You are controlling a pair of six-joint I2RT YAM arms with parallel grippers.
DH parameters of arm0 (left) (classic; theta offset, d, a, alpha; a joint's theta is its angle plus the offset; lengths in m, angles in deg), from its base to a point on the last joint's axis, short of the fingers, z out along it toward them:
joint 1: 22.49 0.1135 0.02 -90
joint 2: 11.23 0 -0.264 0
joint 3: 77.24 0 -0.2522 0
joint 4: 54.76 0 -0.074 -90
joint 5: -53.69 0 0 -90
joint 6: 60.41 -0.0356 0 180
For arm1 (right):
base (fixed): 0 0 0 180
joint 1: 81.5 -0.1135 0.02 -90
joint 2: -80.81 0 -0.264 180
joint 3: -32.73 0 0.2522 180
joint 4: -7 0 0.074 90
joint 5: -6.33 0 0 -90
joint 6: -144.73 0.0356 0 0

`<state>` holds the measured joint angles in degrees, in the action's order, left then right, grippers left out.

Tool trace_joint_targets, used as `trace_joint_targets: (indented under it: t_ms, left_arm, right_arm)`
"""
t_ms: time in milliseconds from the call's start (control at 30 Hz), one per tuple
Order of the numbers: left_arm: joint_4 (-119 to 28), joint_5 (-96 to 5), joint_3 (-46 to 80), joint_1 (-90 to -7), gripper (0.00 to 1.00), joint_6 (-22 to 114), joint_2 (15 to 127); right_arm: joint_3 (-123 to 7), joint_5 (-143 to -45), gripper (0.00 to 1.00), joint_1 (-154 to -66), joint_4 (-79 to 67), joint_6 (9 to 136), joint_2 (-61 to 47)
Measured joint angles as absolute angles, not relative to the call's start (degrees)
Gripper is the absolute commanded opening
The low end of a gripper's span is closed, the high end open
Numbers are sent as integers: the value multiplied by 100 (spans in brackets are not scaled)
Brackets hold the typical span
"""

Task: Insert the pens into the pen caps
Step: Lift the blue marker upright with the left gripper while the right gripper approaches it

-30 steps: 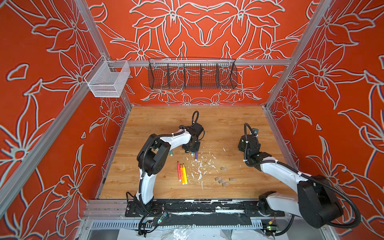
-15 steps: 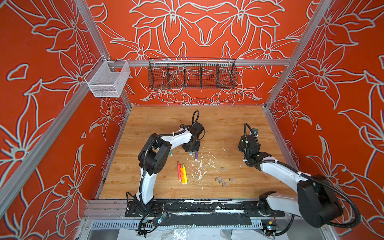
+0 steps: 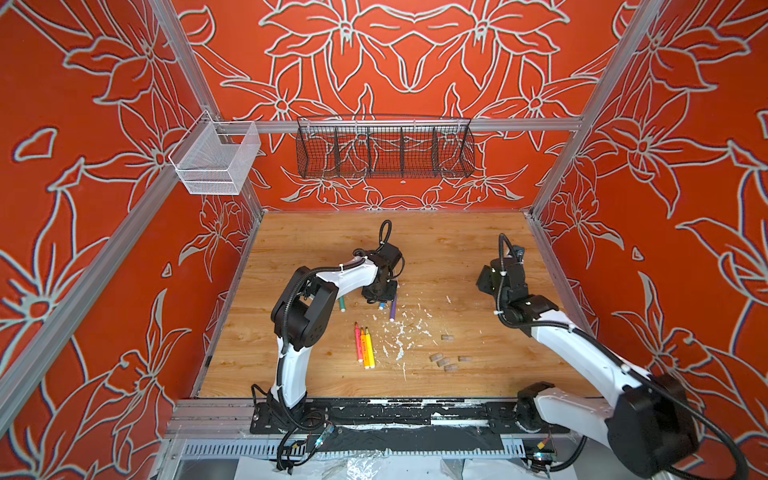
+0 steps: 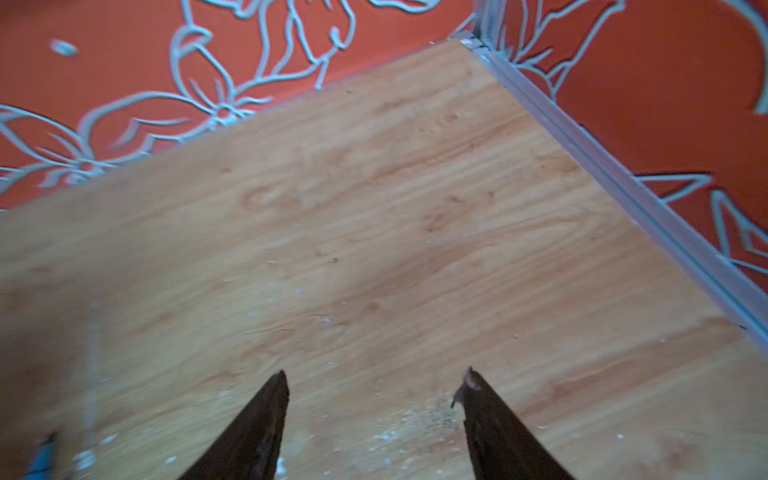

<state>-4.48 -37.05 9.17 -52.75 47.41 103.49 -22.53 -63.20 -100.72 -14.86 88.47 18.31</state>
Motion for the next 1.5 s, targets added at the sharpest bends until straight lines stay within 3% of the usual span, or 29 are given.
trace_joint_targets:
  t_ms: [200,433,633,1067,1500]
  left_arm:
    - [-800,-3792,1724,-5220,0,4741,9682]
    - [-1812,-3956,2976,-5218,0,4730,7680]
    - [-2735,-4120,3715,-5443,0,4560,6528]
    - [-3469,-4645,4235,-5642,0,4319,5879]
    - [-3664,-5003,4403,-5808,0,4136,5686]
  right_arm:
    - [-2296,-7690,73,-10496,-1250,9492,1997]
    - [-2294,-8680,78,-11180,-511,10126,1567]
    - [-2296,-9093,77,-11718,496,10569,898]
    - [-2718,-9178,74,-12457,1067,10818,126]
    - [-3018,-8962,49,-12627,1060,10917,-51]
